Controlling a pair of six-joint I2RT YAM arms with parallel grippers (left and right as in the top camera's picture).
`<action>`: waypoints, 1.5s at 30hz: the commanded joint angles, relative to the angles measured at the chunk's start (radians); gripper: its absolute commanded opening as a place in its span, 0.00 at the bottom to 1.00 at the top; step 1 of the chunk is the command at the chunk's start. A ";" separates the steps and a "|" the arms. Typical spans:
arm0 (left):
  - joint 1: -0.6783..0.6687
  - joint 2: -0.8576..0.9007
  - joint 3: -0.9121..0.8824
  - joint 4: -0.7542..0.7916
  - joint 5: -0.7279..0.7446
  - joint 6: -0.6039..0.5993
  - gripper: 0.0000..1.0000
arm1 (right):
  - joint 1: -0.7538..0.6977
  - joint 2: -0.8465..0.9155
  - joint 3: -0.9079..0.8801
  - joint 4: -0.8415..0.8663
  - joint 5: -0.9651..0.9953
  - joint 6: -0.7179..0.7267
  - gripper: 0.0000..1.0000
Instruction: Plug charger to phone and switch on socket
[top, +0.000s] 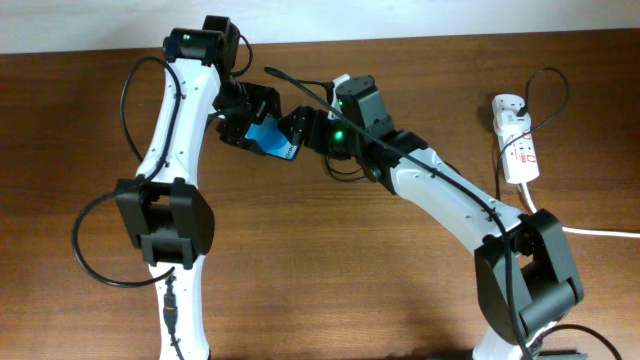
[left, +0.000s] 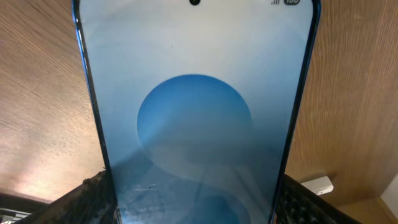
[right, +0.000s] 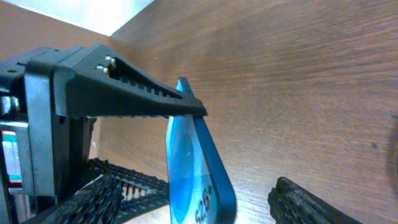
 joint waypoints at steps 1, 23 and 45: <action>-0.001 -0.001 0.025 -0.005 0.095 -0.010 0.00 | 0.005 0.023 0.015 0.008 -0.029 -0.003 0.74; -0.001 -0.001 0.025 -0.020 0.151 -0.010 0.00 | 0.056 0.057 0.015 0.058 -0.002 0.038 0.20; 0.031 -0.001 0.025 0.413 0.666 0.645 0.73 | -0.237 -0.238 0.016 -0.078 0.016 0.094 0.04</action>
